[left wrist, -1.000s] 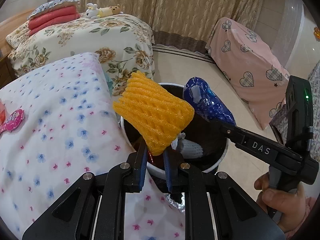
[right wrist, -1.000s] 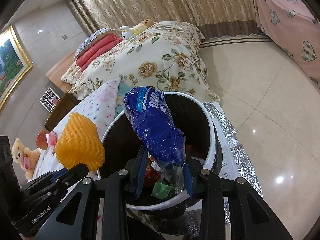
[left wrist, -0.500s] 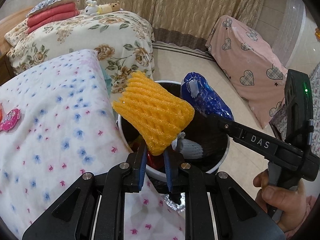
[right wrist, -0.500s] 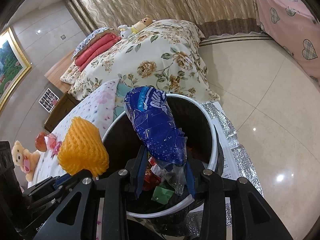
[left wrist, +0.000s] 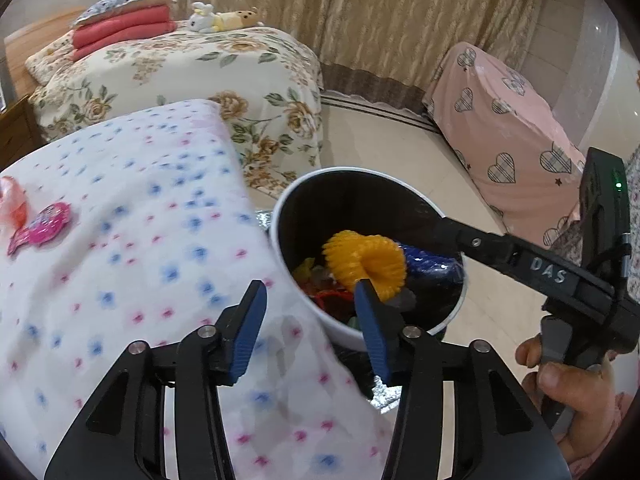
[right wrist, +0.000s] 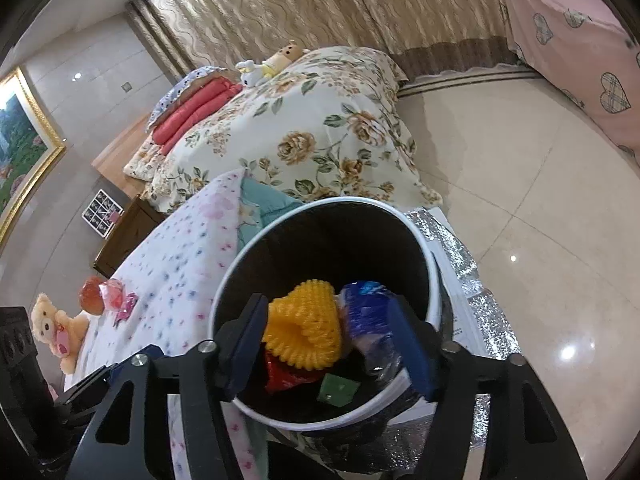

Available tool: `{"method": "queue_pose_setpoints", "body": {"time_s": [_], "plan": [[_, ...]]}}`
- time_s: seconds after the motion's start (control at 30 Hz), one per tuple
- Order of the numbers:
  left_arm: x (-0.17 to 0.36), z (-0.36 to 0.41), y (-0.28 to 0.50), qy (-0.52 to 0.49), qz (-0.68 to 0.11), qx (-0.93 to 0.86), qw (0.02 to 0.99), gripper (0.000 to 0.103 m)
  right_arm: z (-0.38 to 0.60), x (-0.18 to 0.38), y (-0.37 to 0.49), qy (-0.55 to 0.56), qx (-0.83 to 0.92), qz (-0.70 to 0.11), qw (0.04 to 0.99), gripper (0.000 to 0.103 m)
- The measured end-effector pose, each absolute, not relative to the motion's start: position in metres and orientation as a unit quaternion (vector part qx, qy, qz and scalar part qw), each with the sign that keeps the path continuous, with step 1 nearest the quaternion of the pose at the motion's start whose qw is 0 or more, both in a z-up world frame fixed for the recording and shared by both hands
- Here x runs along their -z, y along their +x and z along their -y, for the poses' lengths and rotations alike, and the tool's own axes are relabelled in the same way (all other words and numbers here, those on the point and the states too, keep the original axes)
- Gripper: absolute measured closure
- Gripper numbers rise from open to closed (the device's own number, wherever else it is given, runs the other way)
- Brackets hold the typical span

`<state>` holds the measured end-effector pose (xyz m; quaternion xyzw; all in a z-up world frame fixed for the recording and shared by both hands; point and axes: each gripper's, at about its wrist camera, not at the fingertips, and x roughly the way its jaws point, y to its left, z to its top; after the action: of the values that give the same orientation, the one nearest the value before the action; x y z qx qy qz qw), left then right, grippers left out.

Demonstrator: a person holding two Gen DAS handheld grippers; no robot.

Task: Collect trash
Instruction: 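Open both tools to drop the foam net and blue wrapper into the bin, then move both tools back over the plastic bag and pink bottle on the bed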

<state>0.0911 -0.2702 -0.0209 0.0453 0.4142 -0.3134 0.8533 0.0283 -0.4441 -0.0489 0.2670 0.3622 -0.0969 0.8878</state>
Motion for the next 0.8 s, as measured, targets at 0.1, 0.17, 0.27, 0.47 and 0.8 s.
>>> {"method": "queue_pose_setpoints", "body": {"time_s": [0.1, 0.17, 0.27, 0.47, 0.8], "plan": [[0.024, 0.255, 0.092, 0.036, -0.419, 0.298, 0.857, 0.055, 0.435, 0.044, 0.029, 0.264, 0.090, -0.355, 0.892, 0.032], [0.026, 0.244, 0.094, 0.029, -0.424, 0.287, 0.858, 0.055, 0.430, 0.041, 0.032, 0.264, 0.083, -0.351, 0.894, 0.031], [0.030, 0.226, 0.097, 0.016, -0.430, 0.272, 0.861, 0.055, 0.418, 0.038, 0.036, 0.260, 0.072, -0.349, 0.897, 0.026], [0.032, 0.189, 0.098, -0.001, -0.429, 0.239, 0.871, 0.055, 0.389, 0.040, 0.051, 0.253, 0.041, -0.360, 0.897, 0.023], [0.036, 0.129, 0.108, -0.037, -0.433, 0.188, 0.881, 0.055, 0.347, 0.044, 0.068, 0.228, -0.007, -0.374, 0.899, 0.023]]}}
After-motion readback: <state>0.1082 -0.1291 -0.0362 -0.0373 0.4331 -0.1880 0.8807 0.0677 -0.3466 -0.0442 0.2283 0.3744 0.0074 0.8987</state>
